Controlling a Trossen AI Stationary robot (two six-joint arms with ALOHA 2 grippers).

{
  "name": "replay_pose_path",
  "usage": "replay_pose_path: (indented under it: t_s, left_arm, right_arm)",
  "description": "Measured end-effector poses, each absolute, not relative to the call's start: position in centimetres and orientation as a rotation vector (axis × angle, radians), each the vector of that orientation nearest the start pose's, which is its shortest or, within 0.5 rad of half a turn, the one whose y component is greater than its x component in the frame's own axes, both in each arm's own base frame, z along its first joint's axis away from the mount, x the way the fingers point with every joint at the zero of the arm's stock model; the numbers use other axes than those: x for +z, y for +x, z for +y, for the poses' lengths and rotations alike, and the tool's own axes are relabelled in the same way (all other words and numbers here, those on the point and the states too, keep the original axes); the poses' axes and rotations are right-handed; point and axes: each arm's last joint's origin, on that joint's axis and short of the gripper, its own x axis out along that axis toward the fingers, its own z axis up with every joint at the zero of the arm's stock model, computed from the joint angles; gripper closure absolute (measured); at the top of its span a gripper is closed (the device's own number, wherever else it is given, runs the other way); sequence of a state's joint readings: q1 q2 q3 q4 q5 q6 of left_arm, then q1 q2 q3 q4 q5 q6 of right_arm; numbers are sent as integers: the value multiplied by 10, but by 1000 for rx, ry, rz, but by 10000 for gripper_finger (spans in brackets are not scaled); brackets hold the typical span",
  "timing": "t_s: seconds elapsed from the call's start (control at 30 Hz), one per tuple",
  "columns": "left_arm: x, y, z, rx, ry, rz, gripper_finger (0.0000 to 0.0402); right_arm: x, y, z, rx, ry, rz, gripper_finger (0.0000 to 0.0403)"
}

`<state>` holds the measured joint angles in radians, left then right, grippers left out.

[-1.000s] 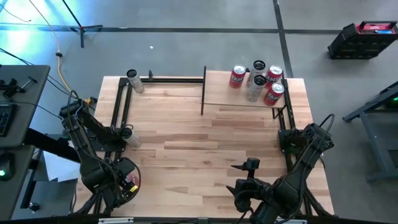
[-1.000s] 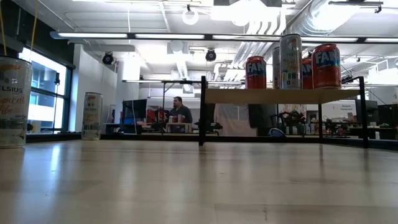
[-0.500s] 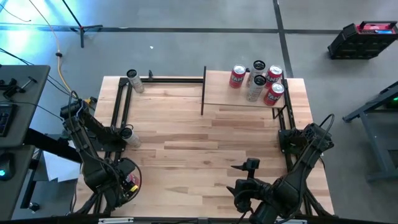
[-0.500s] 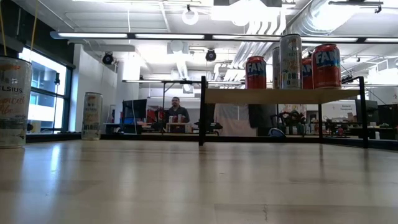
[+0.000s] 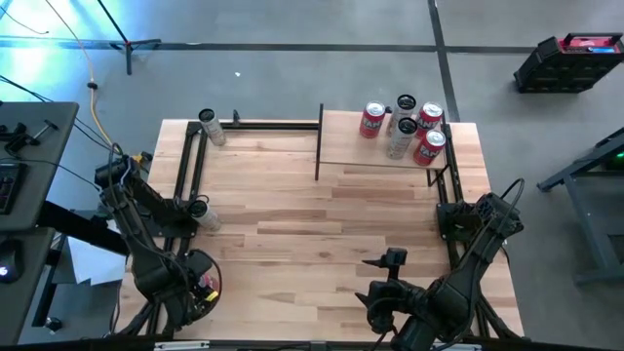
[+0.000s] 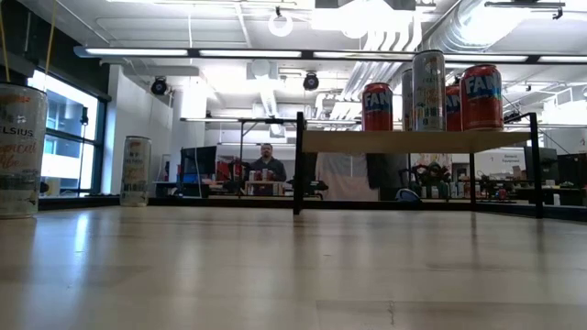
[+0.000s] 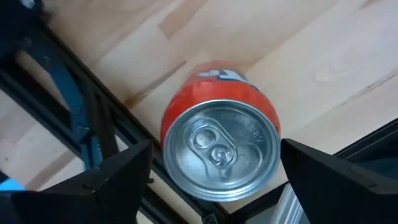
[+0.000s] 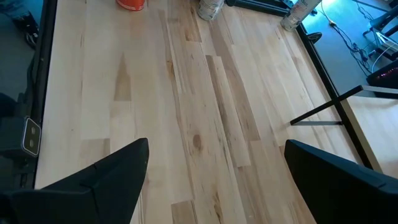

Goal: Place canned beverage on shelf
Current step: Put the orange soda can on the shelf aligned with the other orange soda can

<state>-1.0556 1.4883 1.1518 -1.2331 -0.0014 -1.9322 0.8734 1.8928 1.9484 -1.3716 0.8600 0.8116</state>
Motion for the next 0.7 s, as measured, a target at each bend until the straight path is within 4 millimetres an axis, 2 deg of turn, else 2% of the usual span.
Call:
replay_pose_path:
  t_s: [0.17,0.7]
  left_arm:
    - [239,124,-219,661,-718,1463,62]
    - [239,128,-220,905,-996,1401,62]
  right_arm:
    - [344,252,267,-310,-238,757,41]
    - [344,252,267,-310,-237,757,41]
